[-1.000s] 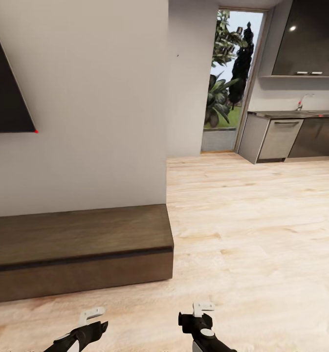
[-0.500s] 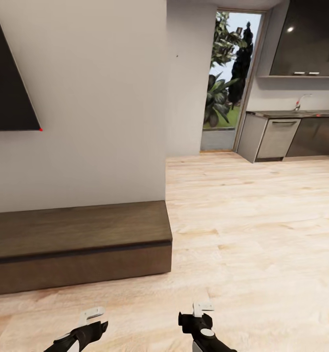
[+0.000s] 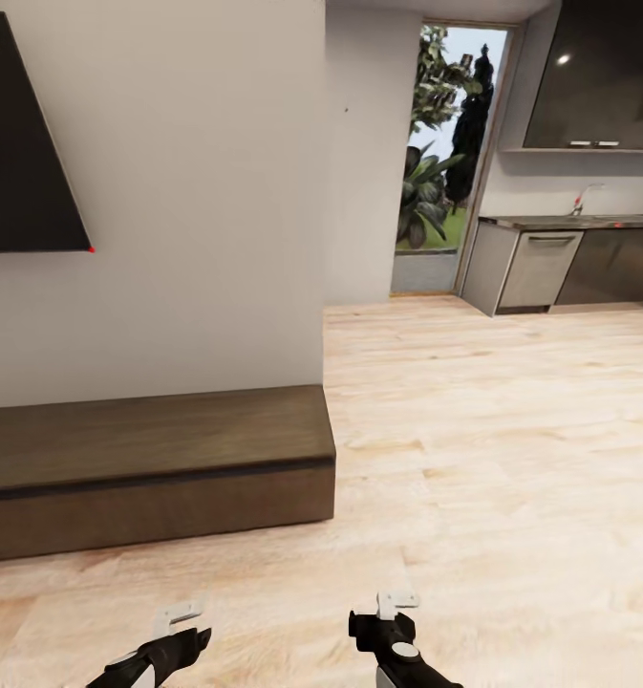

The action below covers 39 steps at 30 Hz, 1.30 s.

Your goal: Place each of the two pumpkins and all three candles from the living room inside a cabinet in the living room (use any cabinet), then make sure every cabinet is closed, and position the cauldron so it is next to a table in the living room.

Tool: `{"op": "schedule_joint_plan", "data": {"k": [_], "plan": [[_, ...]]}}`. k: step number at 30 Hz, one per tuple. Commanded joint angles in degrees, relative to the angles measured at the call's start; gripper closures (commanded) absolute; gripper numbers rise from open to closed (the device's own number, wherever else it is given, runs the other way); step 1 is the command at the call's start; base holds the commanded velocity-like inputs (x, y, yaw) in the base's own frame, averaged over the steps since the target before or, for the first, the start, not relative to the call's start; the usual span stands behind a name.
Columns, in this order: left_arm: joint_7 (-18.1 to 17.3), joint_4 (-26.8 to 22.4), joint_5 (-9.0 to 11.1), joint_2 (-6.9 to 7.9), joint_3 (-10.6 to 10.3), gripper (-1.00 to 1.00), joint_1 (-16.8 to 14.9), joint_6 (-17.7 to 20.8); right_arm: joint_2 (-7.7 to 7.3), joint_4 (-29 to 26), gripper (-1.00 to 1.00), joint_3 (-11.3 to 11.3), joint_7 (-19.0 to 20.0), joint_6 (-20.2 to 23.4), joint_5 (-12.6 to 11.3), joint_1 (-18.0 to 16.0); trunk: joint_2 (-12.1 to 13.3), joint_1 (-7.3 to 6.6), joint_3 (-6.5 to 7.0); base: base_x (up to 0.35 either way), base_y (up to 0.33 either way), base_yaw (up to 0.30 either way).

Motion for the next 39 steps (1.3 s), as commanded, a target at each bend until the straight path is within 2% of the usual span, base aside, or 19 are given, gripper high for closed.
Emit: {"op": "schedule_joint_plan", "data": {"k": [1, 11, 23, 34, 36, 38, 39], "plan": [[-0.32, 0.00, 0.36, -0.01, 0.26, -1.00, -0.02, 0.12, 0.00, 0.09, -1.00, 0.49, -0.33, -0.33, -0.61, -0.06, -0.02, -0.03, -0.05, -0.182, 0.000, 0.000], [-0.32, 0.00, 0.36, 0.01, 0.29, -1.00, -0.02, 0.13, 0.00, 0.09, -1.00, 0.49, -0.33, -0.27, -0.61, -0.06, -0.02, -0.03, -0.05, -0.115, 0.033, 0.000], [-0.32, 0.00, 0.38, 0.01, 0.33, -1.00, -0.02, 0.13, 0.00, 0.12, -1.00, 0.49, -0.33, -0.29, -0.61, -0.06, -0.02, -0.03, -0.05, 0.242, 0.121, 0.000], [-0.72, -0.03, 0.31, 0.04, 0.33, -1.00, -0.02, 0.15, -0.08, 0.13, -1.00, 0.30, -0.18, -0.56, -0.95, -0.06, -0.02, -0.03, -0.05, 0.061, 0.102, 0.000], [-1.11, -0.38, 0.34, 0.43, 0.42, -1.00, -0.02, 0.42, -0.12, -0.06, -1.00, 0.07, 1.21, -0.75, -1.31, -0.06, -0.02, -0.03, -0.05, 0.006, 0.008, 0.000], [-2.04, -0.51, 0.32, 1.11, 0.74, -1.00, -0.02, 0.59, -0.14, -0.29, -1.00, -0.17, 4.24, -0.82, -3.05, -0.06, -0.02, -0.03, -0.05, 0.002, 0.003, 0.000], [-3.85, -0.58, 0.33, 1.80, 1.12, -1.00, -0.08, 0.80, -0.14, -0.32, -1.00, -0.25, 5.17, -0.81, -3.93, -0.06, -0.02, -0.03, -0.05, 0.001, 0.002, 0.000]]}}
